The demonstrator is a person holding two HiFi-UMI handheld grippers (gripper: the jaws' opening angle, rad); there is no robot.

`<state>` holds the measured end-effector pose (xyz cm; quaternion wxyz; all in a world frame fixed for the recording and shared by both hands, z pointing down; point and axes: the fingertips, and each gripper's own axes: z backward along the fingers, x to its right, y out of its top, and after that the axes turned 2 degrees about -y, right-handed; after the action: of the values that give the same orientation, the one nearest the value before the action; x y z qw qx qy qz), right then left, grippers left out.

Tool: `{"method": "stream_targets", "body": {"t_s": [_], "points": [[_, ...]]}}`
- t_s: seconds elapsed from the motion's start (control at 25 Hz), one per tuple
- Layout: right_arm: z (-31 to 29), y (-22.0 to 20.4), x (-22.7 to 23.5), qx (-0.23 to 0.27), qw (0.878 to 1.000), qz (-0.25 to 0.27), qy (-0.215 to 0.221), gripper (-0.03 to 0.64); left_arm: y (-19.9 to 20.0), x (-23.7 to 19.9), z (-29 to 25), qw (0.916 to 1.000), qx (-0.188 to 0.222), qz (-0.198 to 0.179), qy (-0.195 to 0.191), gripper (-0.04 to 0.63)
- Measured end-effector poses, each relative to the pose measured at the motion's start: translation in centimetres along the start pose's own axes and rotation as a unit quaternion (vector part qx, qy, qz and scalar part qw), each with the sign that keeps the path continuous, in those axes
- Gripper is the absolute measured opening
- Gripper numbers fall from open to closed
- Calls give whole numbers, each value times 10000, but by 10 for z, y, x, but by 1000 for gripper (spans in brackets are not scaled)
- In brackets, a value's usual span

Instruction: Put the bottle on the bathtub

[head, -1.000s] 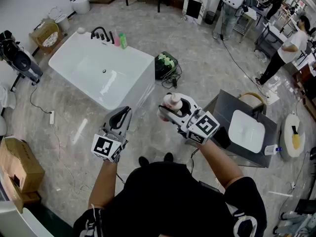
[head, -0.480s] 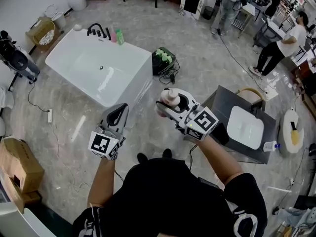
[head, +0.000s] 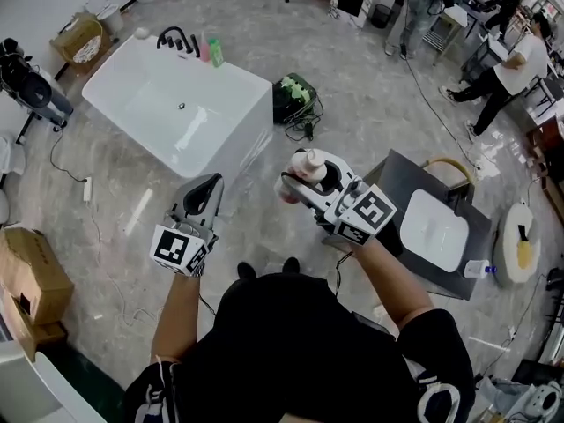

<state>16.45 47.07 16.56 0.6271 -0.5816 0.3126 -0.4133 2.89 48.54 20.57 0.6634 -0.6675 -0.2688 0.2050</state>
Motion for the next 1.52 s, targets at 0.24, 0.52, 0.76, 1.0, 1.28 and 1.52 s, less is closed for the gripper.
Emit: {"method": "stream_targets", "body": {"t_s": [0.24,0.52,0.76,1.0,1.28,1.52], "points": [[14,-3,31,-89,9999,-65,-34,221,-4,10,-21,9999,-41,31,144,9],[18,-12,70,-189,9995,42,-244,221,-14,8,-56,9993,-170,29,342,8],[-6,-25,122,-229,9957,231,-865,221,-23,-37,-90,9967,-255,63,774,8],[-45,-46,187,-379,9861,469,-1551,221,-43,-120,-129,9876,-293,77,1539,8],[-131,-66,275,-515,9758,591,-2044,221,-61,-240,-191,9834,-378,182,1765,8],[-225,-77,333,-539,9741,417,-2158,221,-67,-339,-234,9858,-455,159,1610,8]]}}
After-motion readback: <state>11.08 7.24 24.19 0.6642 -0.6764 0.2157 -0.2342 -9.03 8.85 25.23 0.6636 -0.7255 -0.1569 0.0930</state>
